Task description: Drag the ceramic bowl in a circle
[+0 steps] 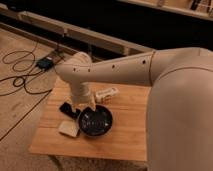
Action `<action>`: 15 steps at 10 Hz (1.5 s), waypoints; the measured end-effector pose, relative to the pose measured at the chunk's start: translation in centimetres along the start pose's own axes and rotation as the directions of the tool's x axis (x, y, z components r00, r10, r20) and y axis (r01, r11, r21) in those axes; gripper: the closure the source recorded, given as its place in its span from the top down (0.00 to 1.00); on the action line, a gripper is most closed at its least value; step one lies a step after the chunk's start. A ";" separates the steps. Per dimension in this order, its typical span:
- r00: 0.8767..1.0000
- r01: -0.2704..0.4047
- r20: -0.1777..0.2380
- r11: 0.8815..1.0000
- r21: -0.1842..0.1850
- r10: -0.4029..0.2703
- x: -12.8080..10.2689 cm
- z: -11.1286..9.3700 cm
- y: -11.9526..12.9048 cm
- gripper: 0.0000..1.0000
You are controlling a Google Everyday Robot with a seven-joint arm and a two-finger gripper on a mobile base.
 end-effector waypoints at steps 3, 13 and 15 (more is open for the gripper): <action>1.000 0.000 0.000 1.000 0.000 0.000 0.0 0.0 0.0 0.65; 0.982 -0.187 -0.038 0.980 -0.071 0.185 2.9 5.8 -7.4 0.65; 0.971 -0.238 -0.053 0.969 -0.069 0.234 3.7 8.7 -9.9 0.65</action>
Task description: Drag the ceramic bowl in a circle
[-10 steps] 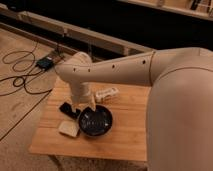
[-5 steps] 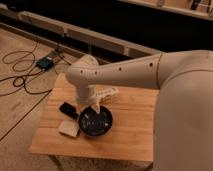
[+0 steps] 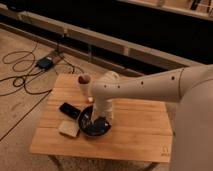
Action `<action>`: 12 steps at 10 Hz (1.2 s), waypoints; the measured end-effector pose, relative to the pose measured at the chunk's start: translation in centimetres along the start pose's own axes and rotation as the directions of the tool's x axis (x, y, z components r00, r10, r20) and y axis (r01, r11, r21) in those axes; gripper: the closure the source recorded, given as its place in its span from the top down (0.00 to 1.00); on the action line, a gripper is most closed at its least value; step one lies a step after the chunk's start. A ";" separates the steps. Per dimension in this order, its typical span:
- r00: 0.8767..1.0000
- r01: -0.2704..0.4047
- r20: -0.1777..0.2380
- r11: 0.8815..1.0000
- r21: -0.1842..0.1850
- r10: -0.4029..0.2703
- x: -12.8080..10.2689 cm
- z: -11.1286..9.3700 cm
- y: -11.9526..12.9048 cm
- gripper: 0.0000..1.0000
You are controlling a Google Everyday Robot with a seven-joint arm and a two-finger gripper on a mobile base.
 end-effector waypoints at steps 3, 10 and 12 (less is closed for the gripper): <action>0.999 -0.033 -0.026 0.999 0.034 0.034 -0.9 3.5 -2.4 0.65; 0.995 -0.090 -0.029 0.995 0.049 0.091 -4.2 7.9 -3.9 0.39; 0.994 -0.109 -0.025 0.993 0.035 0.110 -4.4 7.9 -4.3 0.22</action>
